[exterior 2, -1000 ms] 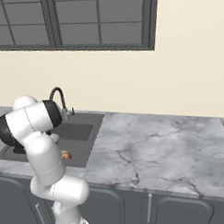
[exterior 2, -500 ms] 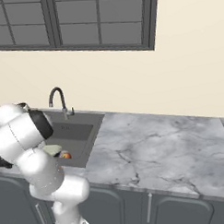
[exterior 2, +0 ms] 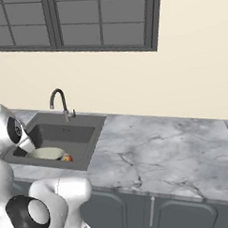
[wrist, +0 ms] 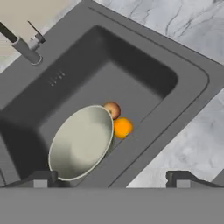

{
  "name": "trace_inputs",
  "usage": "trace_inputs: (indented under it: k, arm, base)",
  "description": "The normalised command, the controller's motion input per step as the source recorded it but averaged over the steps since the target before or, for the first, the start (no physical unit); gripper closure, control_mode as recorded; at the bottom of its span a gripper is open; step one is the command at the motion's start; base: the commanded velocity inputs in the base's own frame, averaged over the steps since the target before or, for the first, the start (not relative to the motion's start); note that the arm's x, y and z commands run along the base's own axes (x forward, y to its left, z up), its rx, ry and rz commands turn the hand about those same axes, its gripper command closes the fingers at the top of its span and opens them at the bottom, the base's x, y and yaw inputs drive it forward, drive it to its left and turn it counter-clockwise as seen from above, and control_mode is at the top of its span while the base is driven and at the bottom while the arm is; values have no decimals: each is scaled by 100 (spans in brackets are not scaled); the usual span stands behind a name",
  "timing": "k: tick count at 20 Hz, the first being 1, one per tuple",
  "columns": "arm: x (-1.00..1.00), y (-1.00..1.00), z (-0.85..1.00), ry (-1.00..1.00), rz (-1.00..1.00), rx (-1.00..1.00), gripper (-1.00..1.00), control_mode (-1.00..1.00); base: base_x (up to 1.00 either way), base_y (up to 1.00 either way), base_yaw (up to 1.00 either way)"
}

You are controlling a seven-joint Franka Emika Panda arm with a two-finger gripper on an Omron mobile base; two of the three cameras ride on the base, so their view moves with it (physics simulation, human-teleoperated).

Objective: Dump the apple and orange from the bowl so the bowl can be washed. Place the bowl in the sink after clearing the leftovers.

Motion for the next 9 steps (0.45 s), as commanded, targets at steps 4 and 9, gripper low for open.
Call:
trace_inputs:
  k: [4,9]
  arm:
    - [-100,-83,100,-32,0,0,-100,-100]
    - [-100,-76,100,-30,0,0,-100,-100]
  base:
    - [0,0,0]
    - [0,0,0]
